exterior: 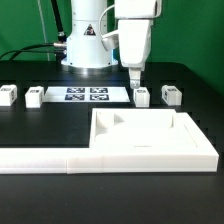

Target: Assemble square table

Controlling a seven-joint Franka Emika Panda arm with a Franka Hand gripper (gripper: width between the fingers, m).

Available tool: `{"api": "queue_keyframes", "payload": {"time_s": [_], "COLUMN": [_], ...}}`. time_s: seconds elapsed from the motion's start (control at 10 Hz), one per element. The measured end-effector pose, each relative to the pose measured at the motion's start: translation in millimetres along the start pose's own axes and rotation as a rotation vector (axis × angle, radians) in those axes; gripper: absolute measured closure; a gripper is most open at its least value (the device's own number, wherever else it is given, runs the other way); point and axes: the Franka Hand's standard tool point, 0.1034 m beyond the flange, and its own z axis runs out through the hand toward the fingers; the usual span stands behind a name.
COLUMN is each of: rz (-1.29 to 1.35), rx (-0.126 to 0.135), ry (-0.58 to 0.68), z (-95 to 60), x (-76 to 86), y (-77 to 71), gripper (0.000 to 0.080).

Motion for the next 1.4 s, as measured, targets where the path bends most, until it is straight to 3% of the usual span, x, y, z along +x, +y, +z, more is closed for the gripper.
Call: {"api": "queue_keyframes", "payload": {"time_s": [0.3, 0.4, 0.8, 1.3, 1.4], "rz": [0.158, 0.225, 0.666, 1.044, 1.159], "rx": [-0.002, -0.023, 0.004, 0.035, 0.042], "ry": [0.004, 0.025, 0.039, 0.050, 0.050], "z": [1.4, 4.1, 9.3, 10.7, 11.5], "x": [-0.5, -1.9, 19.5, 26.1, 32.2], "y": [-1.4, -7.5, -37.4, -41.3, -51.3], "gripper": [0.0150, 0.0150, 0.0150, 0.0150, 0.0150]}}
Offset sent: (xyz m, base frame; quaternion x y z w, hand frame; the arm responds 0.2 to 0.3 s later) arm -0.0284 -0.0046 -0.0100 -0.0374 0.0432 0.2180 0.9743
